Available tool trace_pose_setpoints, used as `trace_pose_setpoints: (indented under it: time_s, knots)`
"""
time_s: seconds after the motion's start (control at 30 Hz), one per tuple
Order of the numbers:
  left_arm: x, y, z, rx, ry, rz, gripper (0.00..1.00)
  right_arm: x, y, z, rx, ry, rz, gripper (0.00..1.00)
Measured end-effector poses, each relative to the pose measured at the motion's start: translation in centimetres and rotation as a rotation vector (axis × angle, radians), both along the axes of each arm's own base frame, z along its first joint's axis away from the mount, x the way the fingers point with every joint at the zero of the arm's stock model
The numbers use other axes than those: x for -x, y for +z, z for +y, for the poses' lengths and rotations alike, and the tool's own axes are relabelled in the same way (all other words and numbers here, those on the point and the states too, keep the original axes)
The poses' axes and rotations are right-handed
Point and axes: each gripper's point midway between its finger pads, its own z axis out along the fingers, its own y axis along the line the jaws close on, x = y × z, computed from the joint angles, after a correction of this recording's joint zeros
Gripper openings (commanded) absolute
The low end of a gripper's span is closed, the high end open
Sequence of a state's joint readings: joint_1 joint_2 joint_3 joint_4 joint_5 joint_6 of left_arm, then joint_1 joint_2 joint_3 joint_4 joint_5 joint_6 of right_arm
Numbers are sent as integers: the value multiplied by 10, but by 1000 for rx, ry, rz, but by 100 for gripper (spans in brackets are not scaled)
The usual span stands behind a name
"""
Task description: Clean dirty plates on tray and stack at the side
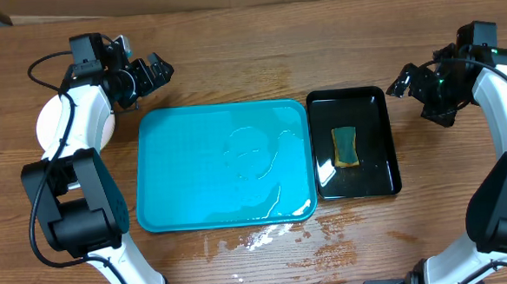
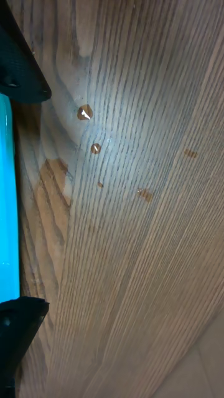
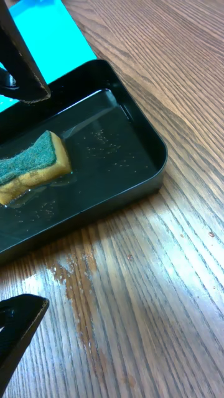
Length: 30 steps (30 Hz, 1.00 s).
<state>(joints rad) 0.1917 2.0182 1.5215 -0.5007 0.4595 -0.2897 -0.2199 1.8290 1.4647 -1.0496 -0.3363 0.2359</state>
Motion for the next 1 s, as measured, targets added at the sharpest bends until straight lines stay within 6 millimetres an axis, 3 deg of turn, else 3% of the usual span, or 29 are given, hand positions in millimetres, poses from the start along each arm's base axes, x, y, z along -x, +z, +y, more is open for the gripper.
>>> trace_pose_setpoints:
  time_s: [0.13, 0.3, 0.5, 0.67, 0.8, 0.87, 1.0]
  knots:
    - [0, 0, 0, 0, 0, 0, 100, 0, 28, 8, 19, 21, -74, 100]
    - [0, 0, 0, 0, 0, 0, 100, 15, 115, 35, 57, 82, -314, 100]
    - [0, 0, 0, 0, 0, 0, 100, 69, 223, 58, 99, 128, -641, 100]
    - [0, 0, 0, -3, 1, 0, 100, 131, 296, 52, 201, 80, -914, 100]
    - [0, 0, 1, -3, 2, 0, 100, 186, 335, 45, 300, 33, -1096, 100]
    - [0, 0, 0, -3, 2, 1, 100, 207, 345, 43, 346, 30, -1173, 100]
    - [0, 0, 0, -3, 2, 0, 100, 229, 336, 41, 419, 36, -1263, 100]
